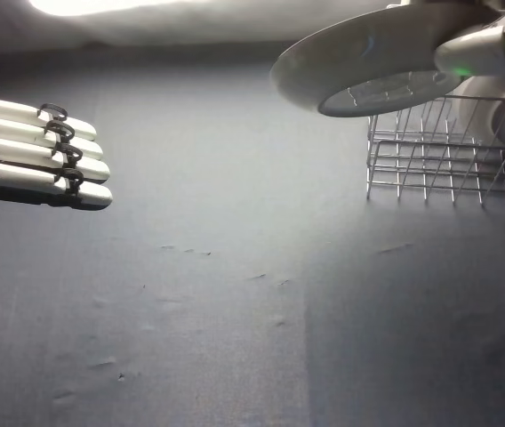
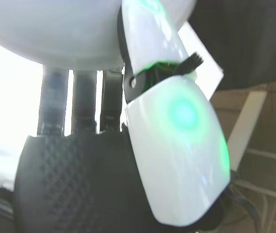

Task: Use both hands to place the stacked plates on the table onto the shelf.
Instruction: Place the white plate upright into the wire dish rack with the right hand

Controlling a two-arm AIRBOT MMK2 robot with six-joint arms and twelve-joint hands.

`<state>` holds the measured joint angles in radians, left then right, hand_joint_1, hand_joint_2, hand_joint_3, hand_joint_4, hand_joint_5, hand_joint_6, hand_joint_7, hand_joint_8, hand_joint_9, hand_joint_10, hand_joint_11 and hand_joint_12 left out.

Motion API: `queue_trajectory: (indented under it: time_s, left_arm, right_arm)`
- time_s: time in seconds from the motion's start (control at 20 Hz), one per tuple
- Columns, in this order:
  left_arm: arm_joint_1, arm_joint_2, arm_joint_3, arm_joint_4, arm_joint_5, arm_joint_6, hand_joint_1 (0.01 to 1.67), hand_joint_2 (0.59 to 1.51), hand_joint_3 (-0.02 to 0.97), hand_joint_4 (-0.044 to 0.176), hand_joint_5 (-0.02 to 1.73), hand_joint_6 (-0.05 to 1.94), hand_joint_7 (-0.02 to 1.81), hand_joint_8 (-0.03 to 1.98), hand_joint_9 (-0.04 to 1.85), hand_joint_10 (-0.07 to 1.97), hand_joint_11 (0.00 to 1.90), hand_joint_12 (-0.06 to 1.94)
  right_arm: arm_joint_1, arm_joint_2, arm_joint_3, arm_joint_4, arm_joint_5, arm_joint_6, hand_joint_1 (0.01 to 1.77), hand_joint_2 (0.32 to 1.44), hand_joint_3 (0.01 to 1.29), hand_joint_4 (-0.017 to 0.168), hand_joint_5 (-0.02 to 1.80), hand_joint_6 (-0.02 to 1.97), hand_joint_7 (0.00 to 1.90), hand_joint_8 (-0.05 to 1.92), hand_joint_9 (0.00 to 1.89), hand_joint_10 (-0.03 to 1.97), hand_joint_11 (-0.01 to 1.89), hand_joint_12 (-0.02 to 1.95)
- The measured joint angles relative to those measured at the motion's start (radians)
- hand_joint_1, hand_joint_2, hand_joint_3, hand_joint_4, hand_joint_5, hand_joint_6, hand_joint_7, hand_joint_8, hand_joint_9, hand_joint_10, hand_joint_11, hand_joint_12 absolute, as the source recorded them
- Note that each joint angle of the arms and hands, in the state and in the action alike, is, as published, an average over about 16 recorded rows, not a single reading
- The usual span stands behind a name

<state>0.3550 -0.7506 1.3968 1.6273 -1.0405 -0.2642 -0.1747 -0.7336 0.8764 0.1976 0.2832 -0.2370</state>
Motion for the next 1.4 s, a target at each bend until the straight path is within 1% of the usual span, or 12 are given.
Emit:
queue_trajectory:
  time_s: [0.3,0.65,0.9,1.15,1.4]
  left_arm:
    - [0.000,0.000,0.000,0.000,0.000,0.000,0.01,1.120,0.021,0.002,0.07,0.01,0.03,0.00,0.02,0.01,0.02,0.01]
    - [0.000,0.000,0.000,0.001,0.000,0.000,0.01,1.122,0.020,0.003,0.07,0.01,0.03,0.00,0.02,0.01,0.02,0.01]
    - [0.000,-0.001,0.000,0.002,-0.001,0.000,0.01,1.128,0.020,0.003,0.07,0.01,0.03,0.00,0.02,0.01,0.02,0.01]
    - [0.000,-0.001,0.000,0.003,-0.001,0.000,0.01,1.134,0.020,0.002,0.07,0.01,0.03,0.00,0.02,0.01,0.02,0.01]
    - [0.000,-0.002,0.000,0.005,-0.001,0.000,0.01,1.140,0.021,0.002,0.06,0.01,0.03,0.00,0.02,0.01,0.02,0.01]
  right_arm:
    - [-0.008,0.014,-0.006,-0.001,0.002,0.000,1.44,1.08,0.01,-0.010,0.84,1.04,0.92,0.84,0.85,1.19,0.76,1.26]
    - [-0.005,0.021,-0.018,-0.007,-0.002,-0.001,1.44,1.07,0.01,-0.010,0.85,1.05,0.94,0.86,0.87,1.18,0.80,1.13]
    - [-0.005,0.026,-0.025,-0.011,-0.006,-0.003,1.44,1.07,0.01,-0.010,0.85,1.02,0.95,0.83,0.89,1.16,0.82,1.10]
    - [-0.027,0.038,-0.025,-0.012,0.001,-0.003,1.44,1.06,0.01,-0.010,0.86,0.98,0.94,0.85,0.90,1.17,0.83,1.10]
    - [-0.065,0.049,-0.008,-0.012,0.022,-0.003,1.44,1.06,0.01,-0.010,0.88,0.94,0.95,0.84,0.91,1.17,0.84,1.09]
